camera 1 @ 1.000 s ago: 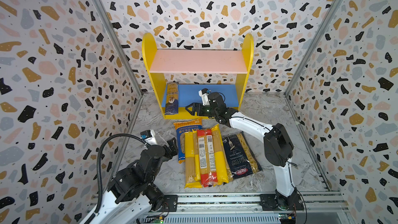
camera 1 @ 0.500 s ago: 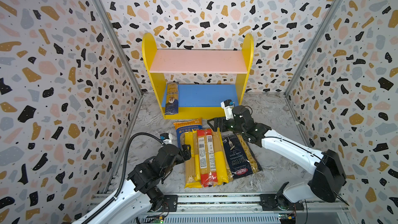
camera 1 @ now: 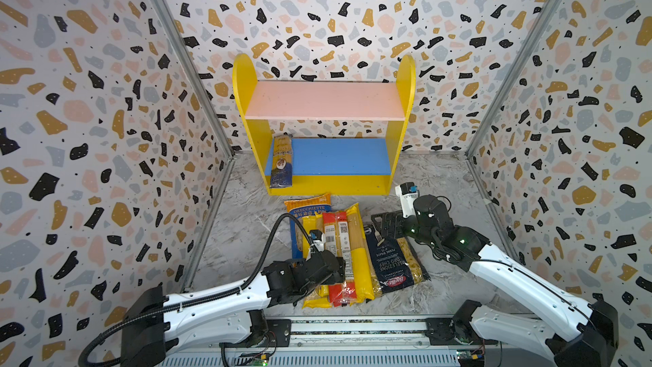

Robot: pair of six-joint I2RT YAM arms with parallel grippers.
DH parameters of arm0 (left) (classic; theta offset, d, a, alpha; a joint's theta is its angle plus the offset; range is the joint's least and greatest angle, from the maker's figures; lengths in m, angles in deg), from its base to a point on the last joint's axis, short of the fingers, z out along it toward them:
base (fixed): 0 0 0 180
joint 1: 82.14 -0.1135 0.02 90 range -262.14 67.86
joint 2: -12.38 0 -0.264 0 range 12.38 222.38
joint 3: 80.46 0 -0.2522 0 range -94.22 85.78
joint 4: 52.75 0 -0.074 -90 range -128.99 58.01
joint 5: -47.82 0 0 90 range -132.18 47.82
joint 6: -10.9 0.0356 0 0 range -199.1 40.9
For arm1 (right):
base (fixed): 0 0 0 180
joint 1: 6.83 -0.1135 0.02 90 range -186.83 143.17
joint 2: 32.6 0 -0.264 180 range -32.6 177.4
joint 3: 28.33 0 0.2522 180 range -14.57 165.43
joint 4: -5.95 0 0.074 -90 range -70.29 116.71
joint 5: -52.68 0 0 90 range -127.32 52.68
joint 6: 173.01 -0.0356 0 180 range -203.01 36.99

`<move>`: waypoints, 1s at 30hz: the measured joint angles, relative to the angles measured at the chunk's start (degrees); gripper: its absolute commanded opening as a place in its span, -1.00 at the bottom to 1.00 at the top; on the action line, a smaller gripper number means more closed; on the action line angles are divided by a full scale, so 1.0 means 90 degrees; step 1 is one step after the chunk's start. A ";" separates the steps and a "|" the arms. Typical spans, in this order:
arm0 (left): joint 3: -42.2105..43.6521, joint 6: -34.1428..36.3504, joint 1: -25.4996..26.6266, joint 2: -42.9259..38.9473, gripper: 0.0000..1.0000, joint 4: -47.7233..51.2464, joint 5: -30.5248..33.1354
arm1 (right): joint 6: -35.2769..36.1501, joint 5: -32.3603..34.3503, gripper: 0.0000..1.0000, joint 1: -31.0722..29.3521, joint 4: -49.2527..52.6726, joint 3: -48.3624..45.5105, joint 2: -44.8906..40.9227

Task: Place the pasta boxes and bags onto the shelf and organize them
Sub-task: 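Lower the left gripper onto the red-topped spaghetti pack and close it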

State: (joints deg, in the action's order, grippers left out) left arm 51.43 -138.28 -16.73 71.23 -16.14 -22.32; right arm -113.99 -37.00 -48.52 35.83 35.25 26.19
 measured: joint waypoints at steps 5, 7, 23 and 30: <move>-0.0102 -0.0172 0.0459 0.0631 1.00 -0.0240 0.0092 | 0.0007 0.0044 0.98 0.0102 0.0138 -0.0284 -0.0342; -0.0228 -0.0214 0.0576 0.0925 0.93 -0.0265 0.0180 | 0.0010 0.0036 0.98 0.0170 0.0172 -0.0384 -0.0430; -0.0165 -0.0379 0.0704 0.1370 0.84 -0.0942 0.0406 | 0.0078 -0.0420 0.98 0.0274 0.0177 -0.0804 -0.0685; -0.0398 -0.0282 0.0707 0.2033 0.45 -0.1219 0.0573 | 0.0100 -0.0442 0.98 0.0274 0.0357 -0.0804 -0.0760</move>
State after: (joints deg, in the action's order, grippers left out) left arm 47.84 -140.81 -10.37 89.52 -27.11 -17.17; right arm -113.09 -40.98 -46.05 39.04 28.02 19.35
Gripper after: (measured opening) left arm 0.807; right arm 0.990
